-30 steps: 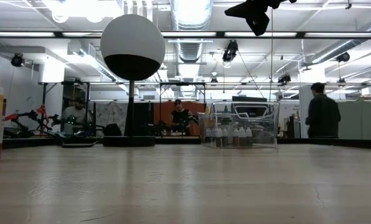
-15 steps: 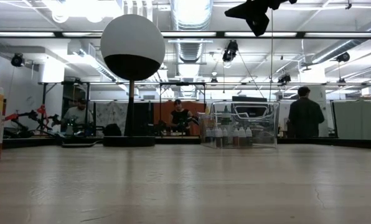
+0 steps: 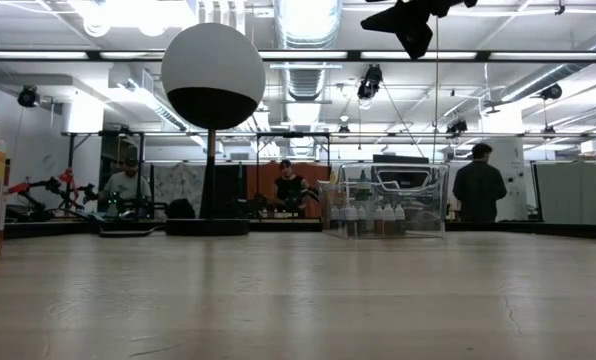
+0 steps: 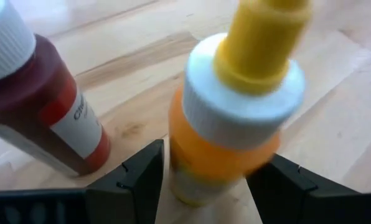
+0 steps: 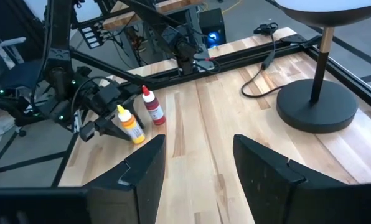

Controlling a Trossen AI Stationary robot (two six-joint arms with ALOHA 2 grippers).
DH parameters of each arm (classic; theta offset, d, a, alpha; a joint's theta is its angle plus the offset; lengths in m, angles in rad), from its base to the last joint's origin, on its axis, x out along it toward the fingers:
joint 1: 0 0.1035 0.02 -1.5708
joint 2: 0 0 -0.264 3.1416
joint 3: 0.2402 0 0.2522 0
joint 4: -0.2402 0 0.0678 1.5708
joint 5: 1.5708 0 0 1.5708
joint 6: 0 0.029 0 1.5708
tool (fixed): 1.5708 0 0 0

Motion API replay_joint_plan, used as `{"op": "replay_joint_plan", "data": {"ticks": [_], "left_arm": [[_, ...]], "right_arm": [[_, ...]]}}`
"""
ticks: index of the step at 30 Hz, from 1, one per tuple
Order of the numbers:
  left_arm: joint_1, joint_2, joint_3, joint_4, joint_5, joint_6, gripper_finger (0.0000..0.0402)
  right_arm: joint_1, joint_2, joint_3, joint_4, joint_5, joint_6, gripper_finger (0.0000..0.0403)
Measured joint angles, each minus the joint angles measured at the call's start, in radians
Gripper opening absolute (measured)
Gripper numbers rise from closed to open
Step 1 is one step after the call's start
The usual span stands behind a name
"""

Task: Pick & Place food coloring
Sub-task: Put the large yellow food coloring bottle into the transparent bin

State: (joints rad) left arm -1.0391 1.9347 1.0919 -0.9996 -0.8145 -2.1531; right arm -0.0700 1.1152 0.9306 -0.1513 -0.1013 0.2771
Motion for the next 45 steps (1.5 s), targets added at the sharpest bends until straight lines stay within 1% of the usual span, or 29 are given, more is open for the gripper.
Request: {"op": "replay_joint_plan", "data": {"ticks": [7,11,15,22,24,28,33,37,41,45], "left_arm": [[0.006,0.008,-0.009,0.014,-0.008,0.002,0.019],[0.011,0.008,-0.01,0.021,-0.024,0.003,0.0184],[0.012,0.008,-0.01,0.033,-0.047,0.002,0.0159],[0.018,0.008,-0.009,0.045,-0.051,0.0,0.0095],[0.018,0.008,-0.004,0.047,-0.05,-0.001,0.0085],[0.019,-0.005,0.013,0.047,-0.077,0.008,0.008],[0.031,-0.07,0.04,0.036,-0.126,0.119,0.0078],[0.054,-0.151,0.043,0.034,-0.151,0.22,0.0077],[0.085,-0.24,0.04,0.033,-0.175,0.336,0.0077],[0.129,-0.328,0.041,0.039,-0.183,0.469,0.0076]], "right_arm": [[0.0,0.0,0.0,0.0,0.001,0.004,0.0178],[0.0,0.0,0.0,0.005,0.025,0.004,0.0178],[0.0,0.0,0.0,0.006,0.026,0.004,0.0176],[0.0,0.0,0.0,0.007,0.029,0.0,0.0164],[0.0,0.0,-0.002,0.007,0.046,0.0,0.016],[0.0,0.0,-0.003,0.007,0.056,0.006,0.0151],[0.0,0.0,-0.003,0.007,0.054,0.007,0.0143],[0.0,0.0,-0.003,0.012,0.042,0.007,0.0141],[0.001,0.0,-0.003,0.044,-0.031,-0.028,0.0151],[0.007,0.0,-0.003,0.076,-0.038,-0.049,0.0171]]}}
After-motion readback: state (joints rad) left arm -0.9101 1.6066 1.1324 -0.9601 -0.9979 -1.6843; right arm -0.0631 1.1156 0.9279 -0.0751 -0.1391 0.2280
